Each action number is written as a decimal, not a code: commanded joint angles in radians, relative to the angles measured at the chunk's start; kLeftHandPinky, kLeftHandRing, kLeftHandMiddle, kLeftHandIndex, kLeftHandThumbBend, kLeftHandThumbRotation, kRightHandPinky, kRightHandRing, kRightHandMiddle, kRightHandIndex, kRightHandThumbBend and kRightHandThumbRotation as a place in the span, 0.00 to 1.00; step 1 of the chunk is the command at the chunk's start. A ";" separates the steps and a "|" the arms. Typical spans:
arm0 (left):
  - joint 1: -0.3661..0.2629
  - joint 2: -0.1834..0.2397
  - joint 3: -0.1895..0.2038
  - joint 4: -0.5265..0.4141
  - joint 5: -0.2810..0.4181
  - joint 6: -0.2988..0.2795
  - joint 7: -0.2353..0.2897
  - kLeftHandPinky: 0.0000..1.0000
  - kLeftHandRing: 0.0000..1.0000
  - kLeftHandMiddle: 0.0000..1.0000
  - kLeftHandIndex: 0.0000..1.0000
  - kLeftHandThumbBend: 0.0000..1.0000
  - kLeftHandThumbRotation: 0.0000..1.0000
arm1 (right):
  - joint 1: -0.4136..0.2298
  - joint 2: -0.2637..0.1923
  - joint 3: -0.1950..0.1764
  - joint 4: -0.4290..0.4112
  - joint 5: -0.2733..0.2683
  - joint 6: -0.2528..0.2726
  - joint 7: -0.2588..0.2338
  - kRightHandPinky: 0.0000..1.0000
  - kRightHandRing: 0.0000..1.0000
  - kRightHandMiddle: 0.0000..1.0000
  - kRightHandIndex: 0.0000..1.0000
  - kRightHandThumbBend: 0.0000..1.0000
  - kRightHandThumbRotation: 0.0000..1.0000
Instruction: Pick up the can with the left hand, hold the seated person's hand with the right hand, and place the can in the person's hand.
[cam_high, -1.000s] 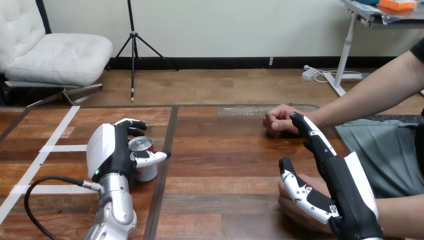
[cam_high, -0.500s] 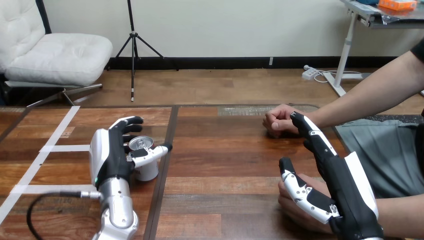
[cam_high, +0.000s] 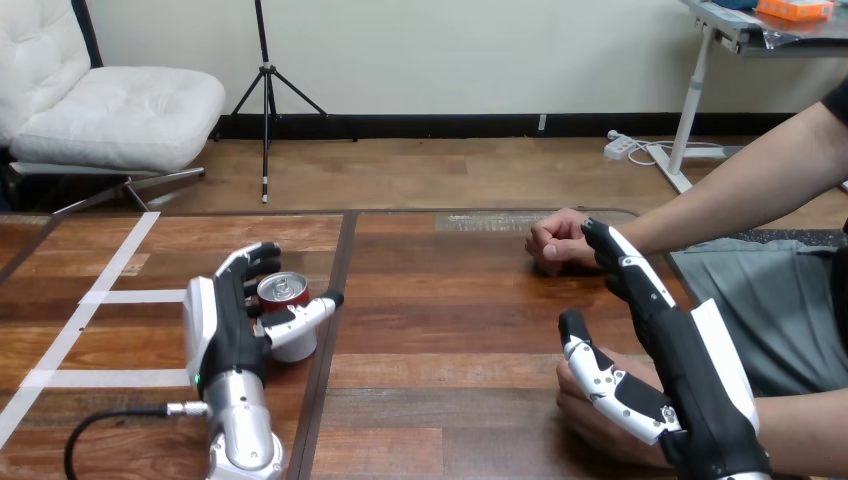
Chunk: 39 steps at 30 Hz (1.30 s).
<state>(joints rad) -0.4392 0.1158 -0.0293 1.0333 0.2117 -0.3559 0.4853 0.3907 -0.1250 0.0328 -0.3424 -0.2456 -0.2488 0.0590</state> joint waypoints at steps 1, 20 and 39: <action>-0.044 0.004 -0.012 0.005 0.023 -0.024 0.013 0.64 0.72 0.75 0.74 0.77 0.00 | -0.023 -0.008 -0.002 -0.055 0.010 -0.010 0.000 0.95 0.96 0.95 0.93 0.15 0.19; -0.051 0.005 -0.028 0.032 0.058 -0.031 0.032 0.60 0.69 0.71 0.71 0.79 0.00 | -0.022 -0.015 -0.008 -0.052 0.007 -0.019 -0.001 0.95 0.96 0.95 0.94 0.15 0.18; -0.050 0.006 -0.032 0.036 0.089 -0.044 0.066 0.61 0.70 0.73 0.71 0.80 0.00 | -0.018 -0.013 -0.005 -0.061 0.009 -0.012 0.004 0.96 0.96 0.95 0.93 0.15 0.17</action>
<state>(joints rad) -0.4392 0.1107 -0.0492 1.0693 0.2859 -0.3578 0.5305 0.4030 -0.1264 0.0314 -0.3515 -0.2444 -0.2486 0.0618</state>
